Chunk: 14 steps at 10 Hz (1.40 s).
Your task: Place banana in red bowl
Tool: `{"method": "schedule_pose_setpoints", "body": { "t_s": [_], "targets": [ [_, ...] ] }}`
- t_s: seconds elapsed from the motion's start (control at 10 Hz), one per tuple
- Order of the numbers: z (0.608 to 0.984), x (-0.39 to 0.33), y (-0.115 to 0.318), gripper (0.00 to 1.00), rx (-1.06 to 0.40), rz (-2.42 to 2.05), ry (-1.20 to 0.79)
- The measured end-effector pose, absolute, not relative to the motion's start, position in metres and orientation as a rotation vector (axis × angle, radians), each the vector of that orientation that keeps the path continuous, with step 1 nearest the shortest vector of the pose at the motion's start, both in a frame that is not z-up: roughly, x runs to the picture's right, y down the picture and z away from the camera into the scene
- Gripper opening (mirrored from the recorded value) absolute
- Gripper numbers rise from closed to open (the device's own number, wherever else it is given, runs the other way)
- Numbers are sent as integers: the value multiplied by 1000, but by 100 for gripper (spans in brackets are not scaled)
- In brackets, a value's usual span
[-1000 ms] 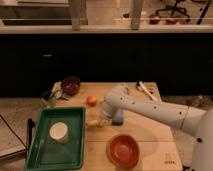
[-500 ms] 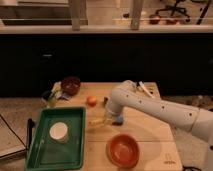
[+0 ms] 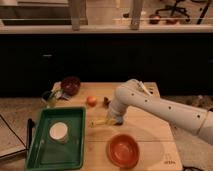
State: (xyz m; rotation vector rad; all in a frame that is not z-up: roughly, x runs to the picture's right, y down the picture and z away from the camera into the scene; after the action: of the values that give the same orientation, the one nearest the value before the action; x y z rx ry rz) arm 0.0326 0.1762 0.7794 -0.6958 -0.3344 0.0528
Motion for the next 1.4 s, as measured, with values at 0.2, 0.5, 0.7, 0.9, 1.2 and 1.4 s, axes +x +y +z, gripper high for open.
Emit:
{"method": "schedule_pose_setpoints", "body": {
  "t_s": [0.2, 0.5, 0.7, 0.9, 1.2, 1.4],
  "targets": [
    [771, 53, 175, 1, -702, 61, -342],
    [764, 62, 177, 1, -708, 68, -352],
    [759, 74, 179, 1, -710, 77, -359],
    [753, 88, 185, 1, -718, 83, -362],
    [744, 95, 195, 1, -728, 82, -371],
    [741, 104, 200, 1, -735, 88, -371]
  ]
}}
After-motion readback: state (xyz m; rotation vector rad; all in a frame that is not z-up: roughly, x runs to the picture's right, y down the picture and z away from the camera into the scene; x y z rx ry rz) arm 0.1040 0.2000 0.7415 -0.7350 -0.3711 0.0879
